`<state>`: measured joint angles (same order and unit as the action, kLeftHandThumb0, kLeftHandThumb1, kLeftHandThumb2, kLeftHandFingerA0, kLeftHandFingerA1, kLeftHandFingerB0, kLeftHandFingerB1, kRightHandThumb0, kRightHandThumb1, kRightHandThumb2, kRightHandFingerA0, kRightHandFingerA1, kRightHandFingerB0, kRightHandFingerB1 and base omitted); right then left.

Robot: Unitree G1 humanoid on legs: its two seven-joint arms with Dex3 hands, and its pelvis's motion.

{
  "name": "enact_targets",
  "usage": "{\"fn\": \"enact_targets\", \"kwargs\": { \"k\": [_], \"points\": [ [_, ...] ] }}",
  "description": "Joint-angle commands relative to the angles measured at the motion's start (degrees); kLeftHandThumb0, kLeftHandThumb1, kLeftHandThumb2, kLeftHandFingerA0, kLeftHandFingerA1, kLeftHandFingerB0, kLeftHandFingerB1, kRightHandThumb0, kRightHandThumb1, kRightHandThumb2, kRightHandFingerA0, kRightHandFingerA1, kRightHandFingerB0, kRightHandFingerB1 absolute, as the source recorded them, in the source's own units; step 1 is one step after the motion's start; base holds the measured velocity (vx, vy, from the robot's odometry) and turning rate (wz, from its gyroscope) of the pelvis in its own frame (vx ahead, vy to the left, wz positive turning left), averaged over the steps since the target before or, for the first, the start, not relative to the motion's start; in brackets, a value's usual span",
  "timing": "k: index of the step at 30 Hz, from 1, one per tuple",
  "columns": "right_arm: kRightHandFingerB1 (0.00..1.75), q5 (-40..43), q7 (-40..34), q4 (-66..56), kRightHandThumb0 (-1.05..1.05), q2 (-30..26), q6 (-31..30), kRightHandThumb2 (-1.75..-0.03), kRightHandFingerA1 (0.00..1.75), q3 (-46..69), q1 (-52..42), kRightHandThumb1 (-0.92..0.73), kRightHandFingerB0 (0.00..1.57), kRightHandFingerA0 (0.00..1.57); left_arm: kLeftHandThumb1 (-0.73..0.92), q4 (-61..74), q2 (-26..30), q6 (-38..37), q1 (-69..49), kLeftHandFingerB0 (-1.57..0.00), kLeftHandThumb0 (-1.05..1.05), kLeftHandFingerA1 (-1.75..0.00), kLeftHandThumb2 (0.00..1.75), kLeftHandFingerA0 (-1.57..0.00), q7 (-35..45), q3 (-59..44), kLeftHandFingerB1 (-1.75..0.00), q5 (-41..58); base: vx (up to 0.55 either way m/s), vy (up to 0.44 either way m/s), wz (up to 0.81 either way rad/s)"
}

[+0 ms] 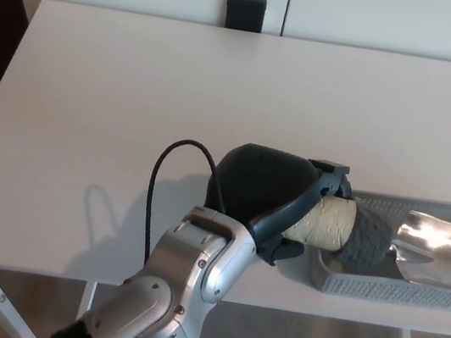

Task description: The robot walks towards a desk on which a shovel is kept on the left hand side and a container is kept on the right hand side. The robot picks up the shovel using its left hand and places it in the container.

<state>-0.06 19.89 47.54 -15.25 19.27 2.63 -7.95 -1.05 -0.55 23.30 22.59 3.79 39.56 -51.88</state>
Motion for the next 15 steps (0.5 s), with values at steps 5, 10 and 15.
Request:
{"fn": "enact_targets", "kwargs": {
  "k": [5,10,15],
  "points": [
    [0.43,-0.02,0.35,0.46,-0.41,-0.72,1.05,-0.57,0.51,0.10,-0.01,-0.61,0.58,0.80,0.75,0.93,-2.83,6.95,0.01,-0.91,-0.40,-1.20,0.63,-1.07,0.10,-0.56,-0.65,-5.39,0.00,0.000,0.00],
    [0.43,-0.61,0.17,0.26,-0.39,-1.08,1.36,-0.57,0.50,-0.35,-0.19,-0.61,0.56,0.79,0.72,1.20,-3.70,8.46,-0.95,-0.93,-0.41,-1.31,0.62,-1.04,-0.63,0.80,-0.76,-7.72,0.00,0.000,0.00],
    [0.43,0.00,0.58,0.27,-0.40,-1.06,1.01,-0.57,0.50,-0.06,-0.01,-0.61,0.57,0.78,0.73,1.22,-3.85,8.15,-1.44,-0.90,-0.40,-1.18,0.60,-1.11,-0.42,1.55,-0.59,-8.42,0.00,0.000,0.00]
  ]
}}
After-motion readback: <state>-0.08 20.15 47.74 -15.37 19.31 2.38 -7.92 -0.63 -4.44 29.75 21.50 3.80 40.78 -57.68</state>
